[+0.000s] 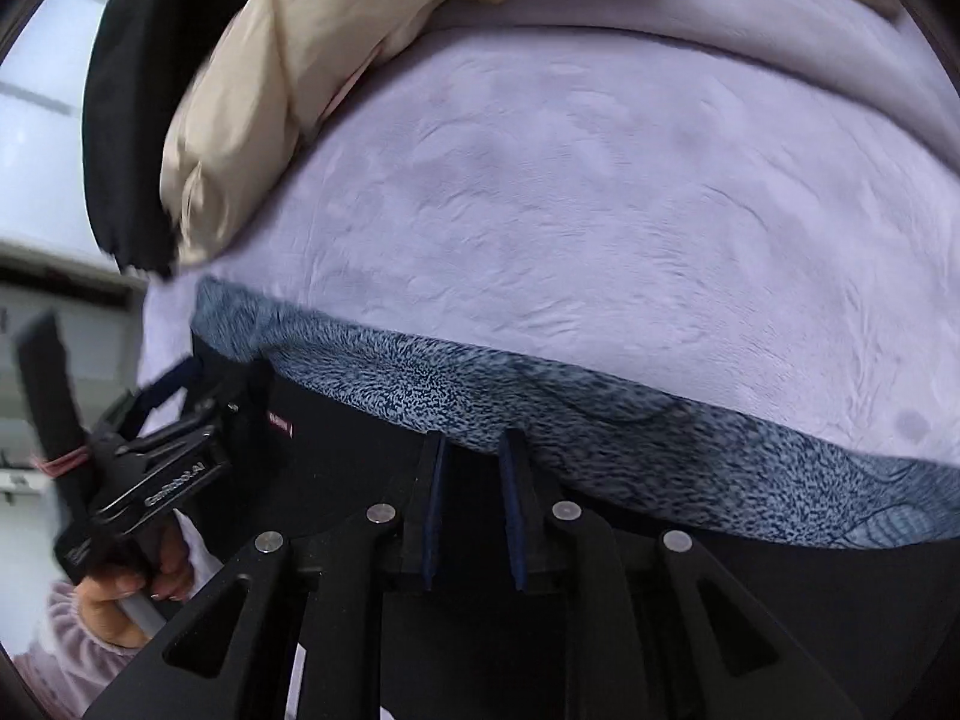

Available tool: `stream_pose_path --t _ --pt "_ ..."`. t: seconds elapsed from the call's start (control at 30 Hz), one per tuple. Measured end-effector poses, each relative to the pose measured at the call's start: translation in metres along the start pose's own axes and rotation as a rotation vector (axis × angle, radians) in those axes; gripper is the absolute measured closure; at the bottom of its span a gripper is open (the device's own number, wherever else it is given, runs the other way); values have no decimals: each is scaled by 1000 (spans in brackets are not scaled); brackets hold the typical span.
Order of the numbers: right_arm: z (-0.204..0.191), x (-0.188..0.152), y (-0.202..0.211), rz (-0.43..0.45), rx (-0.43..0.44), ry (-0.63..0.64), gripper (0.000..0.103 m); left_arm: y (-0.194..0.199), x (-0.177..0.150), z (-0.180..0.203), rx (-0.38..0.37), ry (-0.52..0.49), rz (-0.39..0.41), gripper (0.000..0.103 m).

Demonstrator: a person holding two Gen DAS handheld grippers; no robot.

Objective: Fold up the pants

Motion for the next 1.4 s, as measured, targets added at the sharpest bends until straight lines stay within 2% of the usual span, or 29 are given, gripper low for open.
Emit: stream_pose_path --t 0.07,0.1,0.13,0.2,0.33,0.4,0.47,0.63,0.73,0.8,0.9,1.07,1.1,1.13,1.17,1.23,1.3,1.4 --pt "17 0 24 73 -52 -59 82 7 1 -9 17 18 -12 0" --pt "25 -3 37 90 -52 -82 77 13 -1 -13 28 14 -13 0" --pt "32 -8 49 92 -14 -105 74 17 -4 -16 31 10 -13 0" --pt "45 -33 71 70 113 -165 68 30 -15 -16 40 -6 -10 0" --pt "61 -111 93 6 201 -230 64 35 -48 3 66 -87 -45 0" --pt "67 -152 83 -69 255 -279 62 24 -63 8 83 -111 -62 0" --pt "65 -185 56 -114 254 -326 62 15 -68 5 59 -85 -60 0" --pt "66 -195 41 22 399 -390 61 18 -69 0 69 -129 -73 0" --pt "60 -192 37 54 476 -387 61 15 -67 5 82 -133 -87 0" --pt "55 -188 28 39 483 -372 61 14 -67 6 93 -138 -88 0" --pt "44 -184 15 -1 464 -341 61 14 -65 10 101 -151 -84 0" --pt "3 -194 17 -66 299 -21 61 15 -68 13 89 -147 -90 0" --pt "-1 -198 19 -92 299 -5 60 17 -60 22 89 -144 -98 0" --pt "-3 -205 24 -135 340 -12 60 22 -59 22 94 -142 -115 0" --pt "-3 -209 29 -143 332 -17 60 32 -60 23 102 -153 -123 0" --pt "10 -214 53 -89 210 -18 60 46 -63 25 93 -189 -104 0" --pt "39 -212 75 -17 114 -99 60 66 -77 45 42 -245 -91 0" --pt "82 -204 102 79 41 -206 60 84 -104 86 -14 -351 -89 0"
Point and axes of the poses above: each gripper's, at about its wrist camera, not at the fingertips, and y roughly against the way its jaws point, z to its right, x to its top, the point moved 3 cm from there along -y, roughly the way its jaws point, and after that the axes turned 2 degrees about y, right-handed, at the moved point
